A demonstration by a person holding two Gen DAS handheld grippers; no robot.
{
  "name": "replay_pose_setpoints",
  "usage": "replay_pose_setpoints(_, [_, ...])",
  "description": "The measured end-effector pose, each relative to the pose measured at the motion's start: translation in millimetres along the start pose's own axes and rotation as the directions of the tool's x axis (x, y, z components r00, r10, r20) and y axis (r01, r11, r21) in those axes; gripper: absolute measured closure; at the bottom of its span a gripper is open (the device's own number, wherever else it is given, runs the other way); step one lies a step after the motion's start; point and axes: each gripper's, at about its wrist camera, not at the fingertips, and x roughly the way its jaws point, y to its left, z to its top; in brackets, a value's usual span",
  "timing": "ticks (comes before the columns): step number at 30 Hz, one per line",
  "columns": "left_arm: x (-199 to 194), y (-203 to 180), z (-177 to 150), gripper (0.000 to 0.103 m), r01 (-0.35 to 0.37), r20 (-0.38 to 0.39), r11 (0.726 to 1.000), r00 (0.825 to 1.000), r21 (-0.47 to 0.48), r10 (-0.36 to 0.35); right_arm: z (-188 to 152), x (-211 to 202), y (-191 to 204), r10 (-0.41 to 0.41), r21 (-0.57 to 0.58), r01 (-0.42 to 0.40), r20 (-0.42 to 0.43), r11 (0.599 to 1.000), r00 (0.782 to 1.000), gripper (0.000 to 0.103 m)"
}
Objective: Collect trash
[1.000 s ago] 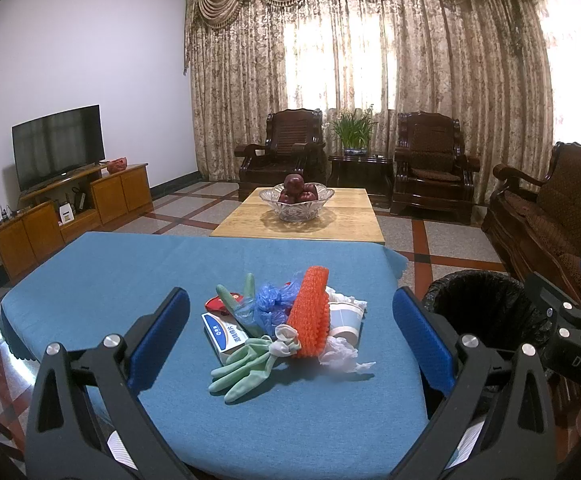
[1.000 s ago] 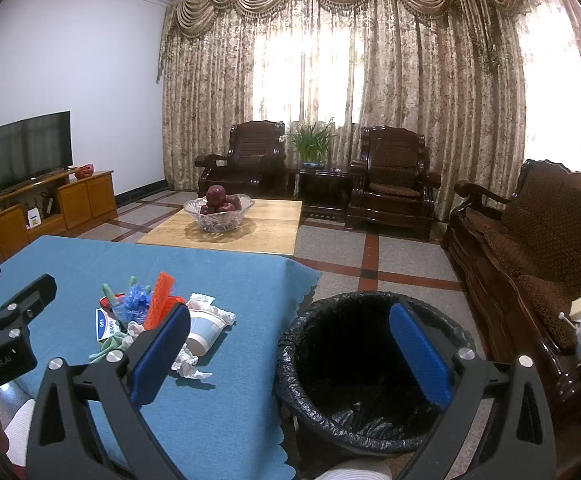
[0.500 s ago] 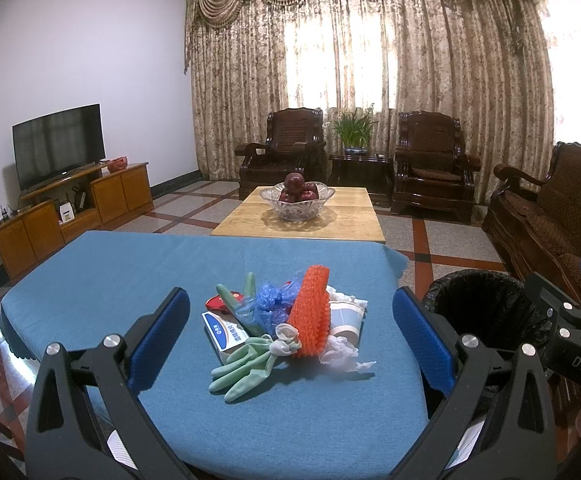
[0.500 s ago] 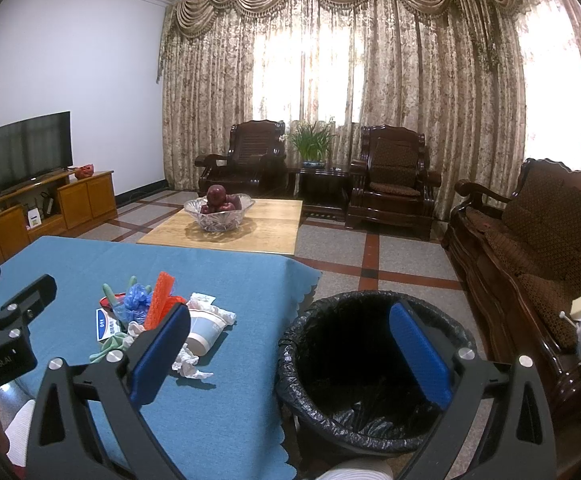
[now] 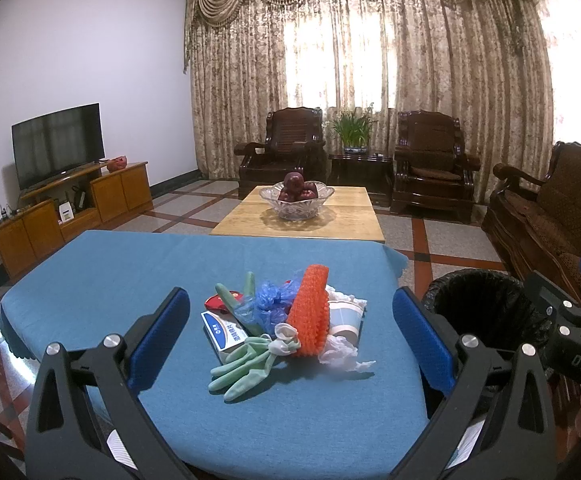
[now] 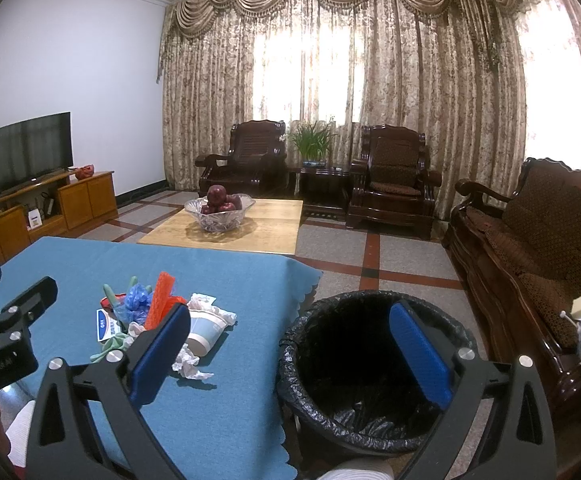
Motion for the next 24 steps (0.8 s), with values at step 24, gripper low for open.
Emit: replay_pose_setpoints(24, [1.6,0.9,-0.3,0.005,0.001,-0.002,1.000,1.000,-0.001,-0.001,0.1,0.2,-0.4,0.001,0.004,-0.001,-0.002,1.000,1.000,0.006])
